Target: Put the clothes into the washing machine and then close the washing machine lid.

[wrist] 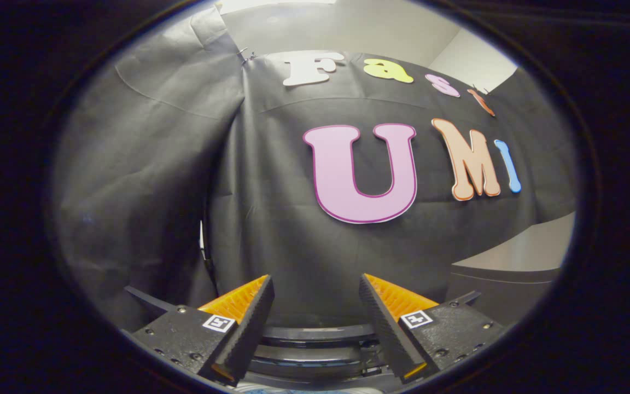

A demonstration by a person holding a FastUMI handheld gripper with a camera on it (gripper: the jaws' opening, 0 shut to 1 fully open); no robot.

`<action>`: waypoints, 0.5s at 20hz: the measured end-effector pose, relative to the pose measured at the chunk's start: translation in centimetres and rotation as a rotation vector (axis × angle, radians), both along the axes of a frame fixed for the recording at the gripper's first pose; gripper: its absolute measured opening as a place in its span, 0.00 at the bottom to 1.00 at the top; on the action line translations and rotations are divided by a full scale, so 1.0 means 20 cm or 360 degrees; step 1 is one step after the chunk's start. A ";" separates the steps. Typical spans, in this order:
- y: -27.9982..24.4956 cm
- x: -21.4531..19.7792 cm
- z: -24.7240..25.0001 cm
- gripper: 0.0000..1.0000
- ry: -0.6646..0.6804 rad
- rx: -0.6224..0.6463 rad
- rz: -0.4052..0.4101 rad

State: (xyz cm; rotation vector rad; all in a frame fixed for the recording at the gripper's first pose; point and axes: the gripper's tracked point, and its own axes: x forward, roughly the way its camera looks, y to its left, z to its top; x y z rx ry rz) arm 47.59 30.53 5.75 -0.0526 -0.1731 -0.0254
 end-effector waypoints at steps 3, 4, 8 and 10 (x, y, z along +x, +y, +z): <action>0.00 -0.05 -0.01 0.95 -0.0013 -0.0002 0.0006; 0.00 -0.06 -0.01 0.95 -0.0020 0.0001 0.0008; 0.00 -0.11 -0.02 0.95 -0.0033 0.0000 0.0027; -0.01 -0.12 -0.03 0.95 -0.0022 -0.0004 0.0027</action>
